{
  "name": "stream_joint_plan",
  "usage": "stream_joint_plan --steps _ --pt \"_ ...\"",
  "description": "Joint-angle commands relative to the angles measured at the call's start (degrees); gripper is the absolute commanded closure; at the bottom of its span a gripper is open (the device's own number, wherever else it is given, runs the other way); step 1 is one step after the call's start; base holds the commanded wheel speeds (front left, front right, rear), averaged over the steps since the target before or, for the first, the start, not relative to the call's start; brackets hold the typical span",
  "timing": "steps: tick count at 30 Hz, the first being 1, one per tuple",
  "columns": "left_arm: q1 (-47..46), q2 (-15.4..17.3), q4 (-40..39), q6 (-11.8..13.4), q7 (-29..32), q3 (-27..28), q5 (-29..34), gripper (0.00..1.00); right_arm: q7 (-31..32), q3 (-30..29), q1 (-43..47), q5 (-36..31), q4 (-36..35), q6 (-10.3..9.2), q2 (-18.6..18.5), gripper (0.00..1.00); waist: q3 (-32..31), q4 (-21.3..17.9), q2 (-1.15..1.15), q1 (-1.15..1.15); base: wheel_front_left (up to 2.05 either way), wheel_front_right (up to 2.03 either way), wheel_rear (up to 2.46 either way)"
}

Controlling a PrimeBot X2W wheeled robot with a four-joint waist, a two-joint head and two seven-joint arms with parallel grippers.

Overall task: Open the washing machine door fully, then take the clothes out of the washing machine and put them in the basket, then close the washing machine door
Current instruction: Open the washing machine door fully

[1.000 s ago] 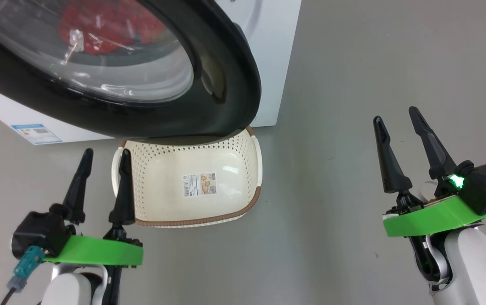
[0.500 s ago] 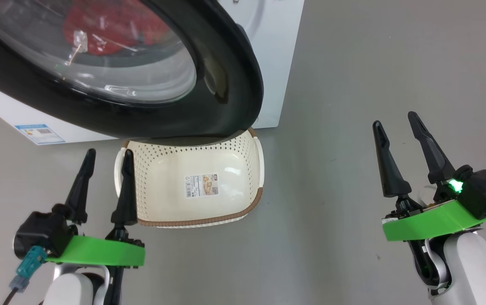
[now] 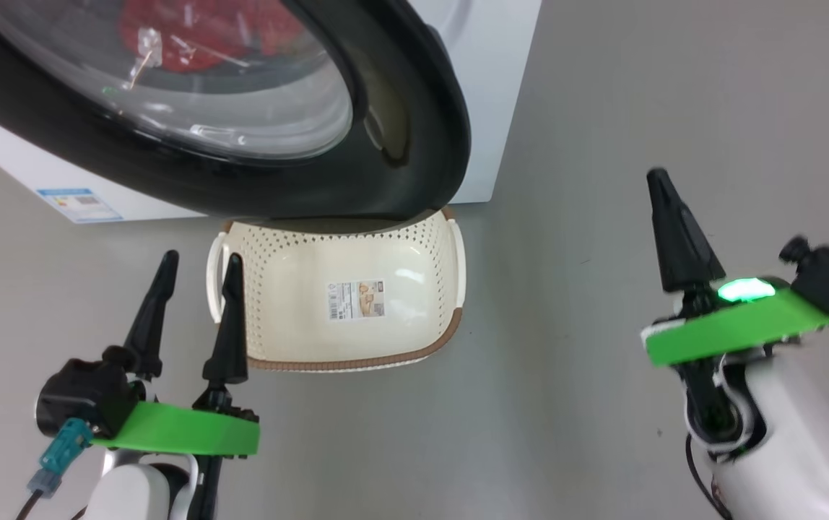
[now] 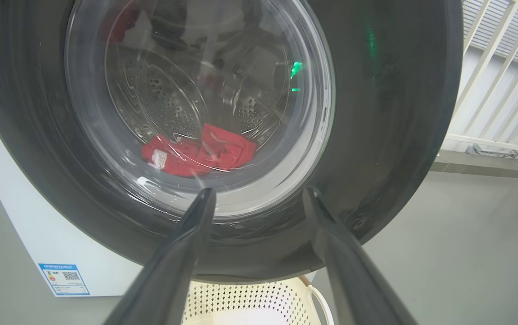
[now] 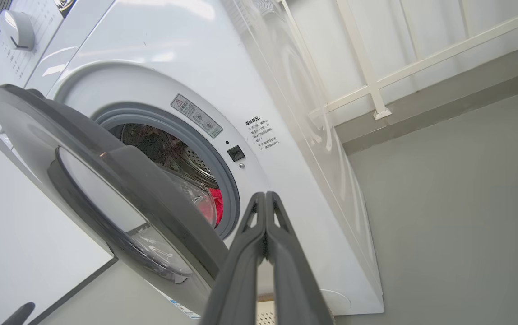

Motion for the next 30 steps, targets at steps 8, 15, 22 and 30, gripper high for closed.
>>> stream_joint_plan --steps 8,15,22,30 --pt "-1.4 1.3 -2.6 0.5 -0.4 0.2 -0.8 0.0 11.8 4.7 -12.8 32.3 1.1 0.19 -4.0 1.0 3.6 2.9 0.0 0.0 0.0 0.0 0.0" --pt "-2.5 1.3 -3.0 0.9 -0.4 -1.0 -1.7 0.0 27.8 2.2 -21.5 50.9 4.3 0.19 -4.8 1.0 6.2 5.2 0.0 0.0 0.0 0.0 0.0" --pt "-3.3 1.3 -3.3 1.2 -0.4 -1.8 -2.5 0.0 42.5 1.2 -28.9 61.8 9.7 0.19 -5.2 1.0 8.2 6.6 0.0 0.0 0.0 0.0 0.0" --pt "-4.5 1.3 -3.4 1.7 -0.4 -3.2 -3.0 0.0 55.5 4.1 -37.8 66.8 16.0 0.19 -7.8 1.0 10.7 8.2 0.0 0.0 0.0 0.0 0.0"
